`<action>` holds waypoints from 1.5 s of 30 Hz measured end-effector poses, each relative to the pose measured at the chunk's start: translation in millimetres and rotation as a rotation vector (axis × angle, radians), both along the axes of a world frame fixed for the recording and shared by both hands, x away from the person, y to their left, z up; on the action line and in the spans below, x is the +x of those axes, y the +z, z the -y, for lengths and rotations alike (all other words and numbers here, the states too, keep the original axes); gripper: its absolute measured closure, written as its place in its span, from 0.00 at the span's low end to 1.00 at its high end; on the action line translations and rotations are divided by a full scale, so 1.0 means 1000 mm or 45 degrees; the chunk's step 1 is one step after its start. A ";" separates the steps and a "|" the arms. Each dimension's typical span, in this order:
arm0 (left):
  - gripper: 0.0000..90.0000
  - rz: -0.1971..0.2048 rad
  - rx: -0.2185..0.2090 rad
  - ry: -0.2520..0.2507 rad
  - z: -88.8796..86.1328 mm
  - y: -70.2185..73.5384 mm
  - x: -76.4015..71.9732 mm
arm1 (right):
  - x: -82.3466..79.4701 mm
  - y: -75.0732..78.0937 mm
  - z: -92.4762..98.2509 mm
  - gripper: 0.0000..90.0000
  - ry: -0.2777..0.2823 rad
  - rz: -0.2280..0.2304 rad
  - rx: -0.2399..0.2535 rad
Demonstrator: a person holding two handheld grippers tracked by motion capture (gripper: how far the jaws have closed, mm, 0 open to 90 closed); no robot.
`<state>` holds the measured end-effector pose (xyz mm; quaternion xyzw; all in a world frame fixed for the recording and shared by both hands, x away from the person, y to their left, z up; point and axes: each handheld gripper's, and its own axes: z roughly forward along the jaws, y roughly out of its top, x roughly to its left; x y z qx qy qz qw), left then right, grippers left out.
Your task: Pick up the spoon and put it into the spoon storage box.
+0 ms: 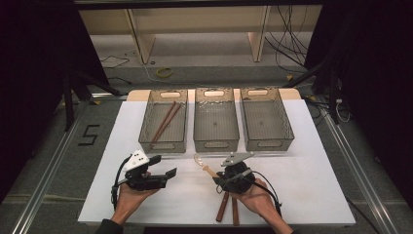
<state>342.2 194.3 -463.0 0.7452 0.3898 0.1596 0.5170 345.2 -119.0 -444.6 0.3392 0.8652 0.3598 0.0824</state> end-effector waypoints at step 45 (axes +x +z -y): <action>0.20 0.041 -0.037 -0.011 -0.003 0.001 -0.002 | 0.094 0.065 0.029 0.84 -0.264 0.186 0.099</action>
